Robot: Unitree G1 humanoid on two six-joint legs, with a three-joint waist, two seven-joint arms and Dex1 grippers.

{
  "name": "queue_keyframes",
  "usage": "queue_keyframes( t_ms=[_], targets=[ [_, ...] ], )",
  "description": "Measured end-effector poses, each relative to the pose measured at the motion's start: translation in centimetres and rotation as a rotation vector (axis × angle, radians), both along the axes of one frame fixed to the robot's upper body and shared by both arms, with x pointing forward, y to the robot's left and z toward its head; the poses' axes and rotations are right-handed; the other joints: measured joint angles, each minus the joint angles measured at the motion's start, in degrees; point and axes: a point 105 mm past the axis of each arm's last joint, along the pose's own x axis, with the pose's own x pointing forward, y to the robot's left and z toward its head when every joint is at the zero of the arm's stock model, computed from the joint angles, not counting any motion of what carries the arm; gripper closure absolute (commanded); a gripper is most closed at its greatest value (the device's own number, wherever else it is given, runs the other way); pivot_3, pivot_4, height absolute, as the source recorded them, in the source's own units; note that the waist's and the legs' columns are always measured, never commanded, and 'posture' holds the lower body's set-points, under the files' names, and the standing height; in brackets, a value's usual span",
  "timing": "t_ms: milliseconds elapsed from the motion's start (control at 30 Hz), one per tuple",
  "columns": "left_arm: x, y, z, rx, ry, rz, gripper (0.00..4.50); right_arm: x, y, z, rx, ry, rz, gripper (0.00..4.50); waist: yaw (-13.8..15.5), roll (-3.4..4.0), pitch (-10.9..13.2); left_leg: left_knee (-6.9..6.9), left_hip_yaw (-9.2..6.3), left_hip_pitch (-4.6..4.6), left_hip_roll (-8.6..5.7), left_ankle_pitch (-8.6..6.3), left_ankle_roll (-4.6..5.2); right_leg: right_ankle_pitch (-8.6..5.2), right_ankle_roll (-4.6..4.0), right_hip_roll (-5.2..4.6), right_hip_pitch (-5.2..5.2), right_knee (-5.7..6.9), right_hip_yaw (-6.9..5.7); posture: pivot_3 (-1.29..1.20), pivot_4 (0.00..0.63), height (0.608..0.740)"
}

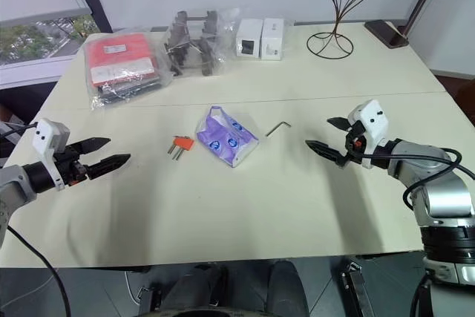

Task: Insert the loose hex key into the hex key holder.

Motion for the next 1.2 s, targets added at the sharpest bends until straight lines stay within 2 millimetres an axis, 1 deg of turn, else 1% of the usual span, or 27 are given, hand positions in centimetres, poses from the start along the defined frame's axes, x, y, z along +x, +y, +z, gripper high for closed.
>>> queue_keyframes(
  t_ms=[300,467,700,867,933,1000,1133,1200],
  targets=[
    [0.3,0.0,0.4,0.001,-0.028,0.001,0.04,0.1,-0.1,0.0,-0.014,-0.004,-0.014,0.0,0.01,0.0,0.0,0.0,0.0,0.0,0.0,0.0,0.0,0.0,0.0,0.0,0.0,0.0,0.0,0.0,0.15,0.74],
    [0.6,0.3,0.7,0.013,-0.05,0.012,0.04,0.5,0.1,0.8,-0.021,-0.03,-0.009,0.0,-0.02,0.0,0.0,0.0,0.0,0.0,0.0,0.0,0.0,0.0,0.0,0.0,0.0,0.0,0.0,0.0,0.15,0.74],
    [0.4,0.7,0.1,0.027,-0.04,0.018,0.04,0.5,0.1,0.6,-0.025,-0.029,-0.013,0.0,-0.02,0.02,0.01,0.0,0.01,0.0,0.0,0.0,0.0,0.0,0.0,0.0,-0.01,0.0,0.0,0.0,0.15,0.74],
    [0.9,0.4,0.7,0.04,-0.067,-0.013,0.04,0.7,0.7,0.7,-0.023,-0.034,0.004,0.0,-0.02,0.02,0.01,0.0,0.02,0.0,0.0,0.0,-0.01,0.0,0.0,0.0,0.0,0.0,0.0,0.0,0.15,0.74],
    [1.0,0.0,0.9,0.077,-0.067,-0.057,0.04,0.9,1.2,1.0,-0.037,-0.044,0.028,0.0,-0.05,0.02,0.01,0.0,0.02,0.0,0.0,0.0,-0.01,0.0,0.0,0.01,-0.01,0.01,0.0,0.0,0.15,0.74],
    [1.2,-0.6,1.4,0.107,-0.078,-0.116,0.04,0.8,2.3,1.1,-0.067,-0.057,0.077,0.0,-0.07,0.02,0.01,-0.01,0.01,0.0,0.0,0.0,-0.01,0.0,0.0,0.01,-0.03,0.02,-0.01,0.0,0.15,0.74],
    [1.2,-2.0,2.7,0.136,-0.092,-0.242,0.04,-0.2,6.0,1.4,-0.131,-0.082,0.246,0.0,-0.15,0.03,0.02,-0.03,0.01,0.0,0.01,0.0,-0.01,0.0,0.0,0.01,-0.04,0.02,-0.01,0.0,0.15,0.74],
    [1.1,-3.0,3.4,0.143,-0.096,-0.314,0.04,-0.9,7.9,1.1,-0.162,-0.096,0.334,0.0,-0.16,0.01,0.03,-0.02,0.0,0.0,0.01,0.0,-0.01,0.0,0.0,0.02,-0.04,0.02,-0.02,0.0,0.15,0.74]
  ],
)
